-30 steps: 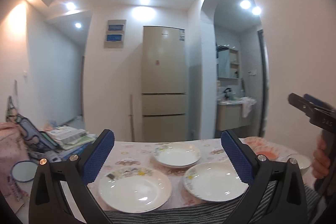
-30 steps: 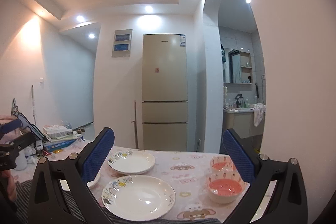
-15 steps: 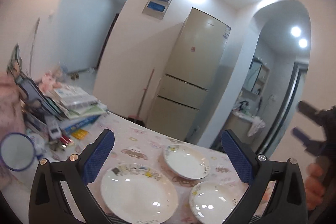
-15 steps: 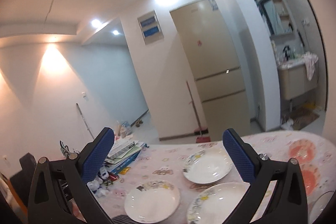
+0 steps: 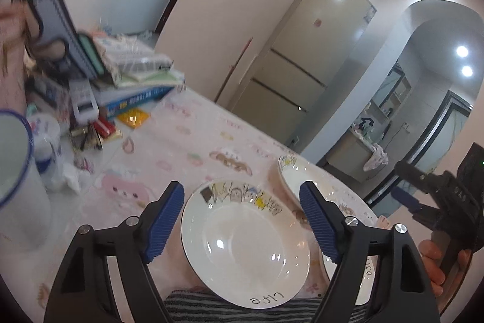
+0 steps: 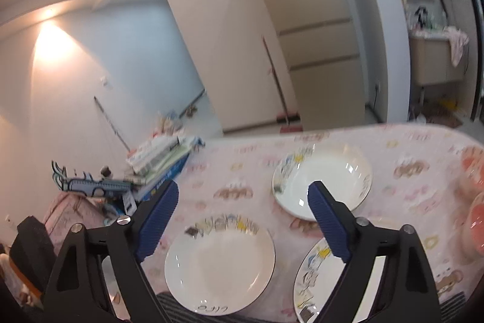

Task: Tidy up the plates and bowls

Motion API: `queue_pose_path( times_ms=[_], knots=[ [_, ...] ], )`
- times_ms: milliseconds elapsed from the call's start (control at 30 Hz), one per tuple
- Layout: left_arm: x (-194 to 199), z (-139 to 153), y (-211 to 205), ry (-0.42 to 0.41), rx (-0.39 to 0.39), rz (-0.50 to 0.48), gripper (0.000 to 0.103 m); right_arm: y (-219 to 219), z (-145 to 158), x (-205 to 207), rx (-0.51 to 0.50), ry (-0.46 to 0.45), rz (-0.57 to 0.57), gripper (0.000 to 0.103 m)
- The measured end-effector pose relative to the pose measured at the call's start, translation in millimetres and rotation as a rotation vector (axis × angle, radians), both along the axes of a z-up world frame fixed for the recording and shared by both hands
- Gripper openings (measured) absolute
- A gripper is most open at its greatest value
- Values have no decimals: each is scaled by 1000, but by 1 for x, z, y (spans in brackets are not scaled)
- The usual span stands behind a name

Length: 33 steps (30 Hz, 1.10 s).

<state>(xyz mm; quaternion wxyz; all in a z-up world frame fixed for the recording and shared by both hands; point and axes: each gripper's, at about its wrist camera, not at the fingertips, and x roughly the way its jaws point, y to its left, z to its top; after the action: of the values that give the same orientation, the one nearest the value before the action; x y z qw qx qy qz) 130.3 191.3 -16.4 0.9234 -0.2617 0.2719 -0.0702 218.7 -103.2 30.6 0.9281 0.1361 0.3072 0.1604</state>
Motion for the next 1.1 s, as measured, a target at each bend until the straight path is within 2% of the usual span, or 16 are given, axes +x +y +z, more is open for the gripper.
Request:
queue_pose_path(
  times_ms=[33, 100, 233, 267, 333, 367, 400, 467, 533, 600, 667, 767, 800, 900, 1033, 1100],
  knots=[
    [5, -8, 0, 39, -5, 8, 71, 2, -7, 6, -12, 30, 1, 76],
    [9, -22, -2, 87, -13, 1, 68, 6, -26, 19, -38, 124, 9, 59],
    [13, -37, -10, 136, 35, 24, 68, 3, -66, 42, 20, 295, 84, 55],
    [16, -41, -10, 157, 31, 28, 67, 3, -74, 47, 24, 330, 89, 51],
    [17, -45, -6, 176, 15, 44, 56, 6, -91, 54, 18, 389, 92, 42],
    [17, -48, -4, 180, 7, 48, 53, 6, -97, 57, 12, 414, 98, 34],
    [17, -52, -1, 190, -2, 59, 52, 7, -102, 60, 6, 435, 109, 32],
    [18, -58, 4, 217, -25, 75, 51, 10, -110, 63, 2, 455, 123, 31],
    [21, -64, 10, 241, -72, 60, 33, 12, -115, 65, -12, 466, 128, 30],
    [22, -69, 11, 260, -84, 61, 32, 12, -119, 65, -25, 474, 119, 30],
    [24, -72, 10, 275, -88, 53, 26, 12, -120, 65, -38, 473, 127, 27],
    [28, -76, 7, 302, -73, 57, 23, 11, -121, 66, -49, 474, 125, 27],
    [28, -78, 7, 309, -76, 52, 18, 13, -122, 67, -54, 479, 130, 26],
    [31, -79, 5, 327, -59, 57, 13, 17, -129, 68, -48, 515, 162, 23],
    [34, -83, 5, 350, -65, 46, 13, 18, -138, 70, -24, 553, 183, 23],
    [37, -86, 3, 366, -63, 36, 13, 18, -144, 72, -19, 566, 179, 11]
  ],
)
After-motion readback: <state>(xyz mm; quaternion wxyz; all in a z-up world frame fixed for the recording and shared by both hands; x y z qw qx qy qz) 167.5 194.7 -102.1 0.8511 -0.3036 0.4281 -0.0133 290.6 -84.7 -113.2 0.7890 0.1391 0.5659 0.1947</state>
